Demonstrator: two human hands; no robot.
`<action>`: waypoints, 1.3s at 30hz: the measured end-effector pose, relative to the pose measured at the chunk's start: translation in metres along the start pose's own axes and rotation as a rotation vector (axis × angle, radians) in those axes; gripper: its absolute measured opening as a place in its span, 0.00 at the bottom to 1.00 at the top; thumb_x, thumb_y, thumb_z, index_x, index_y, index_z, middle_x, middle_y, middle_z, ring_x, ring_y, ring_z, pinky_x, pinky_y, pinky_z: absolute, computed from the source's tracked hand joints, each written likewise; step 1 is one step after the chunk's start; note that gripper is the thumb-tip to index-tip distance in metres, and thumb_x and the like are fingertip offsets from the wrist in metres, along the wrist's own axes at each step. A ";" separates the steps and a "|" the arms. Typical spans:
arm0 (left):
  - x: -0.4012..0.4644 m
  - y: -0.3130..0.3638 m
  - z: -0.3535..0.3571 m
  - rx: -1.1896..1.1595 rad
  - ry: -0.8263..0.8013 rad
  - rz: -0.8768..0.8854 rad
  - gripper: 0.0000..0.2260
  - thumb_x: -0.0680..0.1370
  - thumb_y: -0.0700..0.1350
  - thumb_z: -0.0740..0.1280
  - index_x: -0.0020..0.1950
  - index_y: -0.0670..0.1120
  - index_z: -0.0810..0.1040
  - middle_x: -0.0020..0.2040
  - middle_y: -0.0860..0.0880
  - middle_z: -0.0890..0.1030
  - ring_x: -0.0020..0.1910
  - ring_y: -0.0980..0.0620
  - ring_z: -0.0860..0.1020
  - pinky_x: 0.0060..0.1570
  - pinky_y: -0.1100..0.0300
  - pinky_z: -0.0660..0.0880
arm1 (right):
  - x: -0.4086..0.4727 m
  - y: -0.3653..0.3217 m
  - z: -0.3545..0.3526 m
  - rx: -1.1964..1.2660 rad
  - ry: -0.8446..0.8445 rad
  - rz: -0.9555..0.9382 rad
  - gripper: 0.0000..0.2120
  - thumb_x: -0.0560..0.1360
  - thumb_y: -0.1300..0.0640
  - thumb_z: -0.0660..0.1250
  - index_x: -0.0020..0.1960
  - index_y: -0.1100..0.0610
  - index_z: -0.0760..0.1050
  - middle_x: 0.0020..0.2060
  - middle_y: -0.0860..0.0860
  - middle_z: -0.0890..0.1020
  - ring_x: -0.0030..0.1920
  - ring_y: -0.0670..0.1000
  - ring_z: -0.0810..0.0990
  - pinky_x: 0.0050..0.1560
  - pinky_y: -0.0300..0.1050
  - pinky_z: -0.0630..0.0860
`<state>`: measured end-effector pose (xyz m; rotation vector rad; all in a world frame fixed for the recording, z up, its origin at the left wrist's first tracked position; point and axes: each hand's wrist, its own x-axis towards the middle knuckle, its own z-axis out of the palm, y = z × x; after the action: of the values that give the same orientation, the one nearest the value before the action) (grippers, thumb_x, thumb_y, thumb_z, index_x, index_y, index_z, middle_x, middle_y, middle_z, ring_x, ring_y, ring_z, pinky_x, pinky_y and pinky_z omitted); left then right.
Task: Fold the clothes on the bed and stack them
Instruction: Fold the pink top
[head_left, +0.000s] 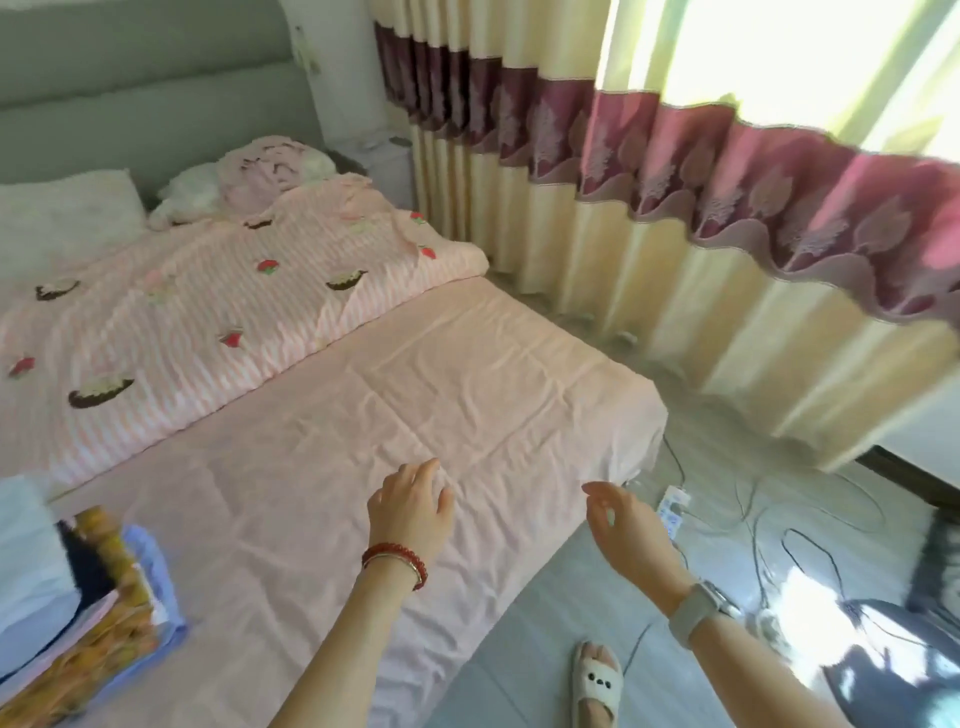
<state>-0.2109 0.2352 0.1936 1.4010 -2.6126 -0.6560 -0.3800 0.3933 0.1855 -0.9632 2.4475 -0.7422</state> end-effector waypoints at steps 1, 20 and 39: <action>0.016 0.025 0.010 0.014 -0.020 0.044 0.18 0.80 0.47 0.56 0.70 0.49 0.66 0.69 0.50 0.69 0.67 0.49 0.66 0.65 0.56 0.62 | 0.010 0.021 -0.015 0.017 0.026 0.040 0.14 0.79 0.57 0.58 0.63 0.56 0.74 0.57 0.52 0.80 0.57 0.54 0.77 0.56 0.45 0.71; 0.340 0.438 0.167 0.064 -0.193 0.336 0.18 0.80 0.50 0.58 0.70 0.51 0.67 0.69 0.52 0.68 0.67 0.51 0.66 0.63 0.57 0.60 | 0.308 0.283 -0.267 0.033 0.099 0.337 0.17 0.79 0.57 0.57 0.66 0.57 0.71 0.62 0.54 0.77 0.64 0.55 0.73 0.64 0.46 0.67; 0.741 0.552 0.176 -0.046 -0.027 0.104 0.18 0.80 0.50 0.58 0.70 0.50 0.66 0.69 0.51 0.68 0.67 0.49 0.66 0.64 0.55 0.61 | 0.766 0.278 -0.382 -0.092 -0.102 0.000 0.18 0.79 0.57 0.56 0.68 0.56 0.68 0.63 0.51 0.75 0.64 0.50 0.72 0.64 0.42 0.66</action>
<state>-1.1083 -0.0458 0.1863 1.2428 -2.6521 -0.7207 -1.2446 0.1436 0.1812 -1.0096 2.4104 -0.5705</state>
